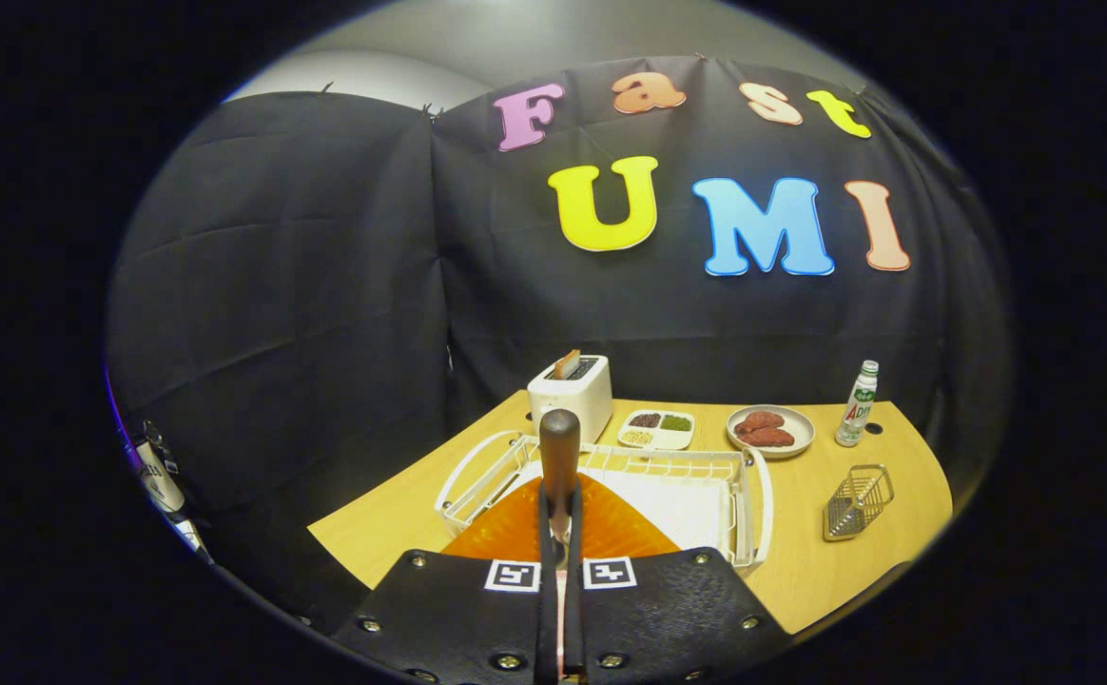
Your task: Take the plate from the dish rack, then take the spoon from the basket and place it into the plate.
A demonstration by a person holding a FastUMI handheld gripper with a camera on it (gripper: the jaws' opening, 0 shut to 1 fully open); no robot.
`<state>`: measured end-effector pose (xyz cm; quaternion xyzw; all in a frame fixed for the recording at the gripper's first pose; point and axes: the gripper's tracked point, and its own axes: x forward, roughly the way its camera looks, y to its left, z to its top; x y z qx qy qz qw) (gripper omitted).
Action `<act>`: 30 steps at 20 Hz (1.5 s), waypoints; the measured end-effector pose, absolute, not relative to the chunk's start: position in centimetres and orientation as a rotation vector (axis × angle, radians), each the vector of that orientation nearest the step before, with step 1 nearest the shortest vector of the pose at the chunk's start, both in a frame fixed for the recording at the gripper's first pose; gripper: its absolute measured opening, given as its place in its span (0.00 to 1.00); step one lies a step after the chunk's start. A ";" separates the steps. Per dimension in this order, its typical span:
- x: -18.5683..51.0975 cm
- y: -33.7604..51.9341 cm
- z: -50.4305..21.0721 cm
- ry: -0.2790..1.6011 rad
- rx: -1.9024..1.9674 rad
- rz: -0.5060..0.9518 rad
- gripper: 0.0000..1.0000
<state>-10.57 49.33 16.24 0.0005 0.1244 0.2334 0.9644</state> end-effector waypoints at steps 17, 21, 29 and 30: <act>-13.4 54.5 1.8 0.467 -0.098 0.494 0.02; -13.0 54.8 1.9 0.456 -0.085 0.495 0.02; -12.4 54.0 3.4 0.411 -0.119 0.480 0.45; -12.2 53.9 3.8 0.398 -0.114 0.474 0.52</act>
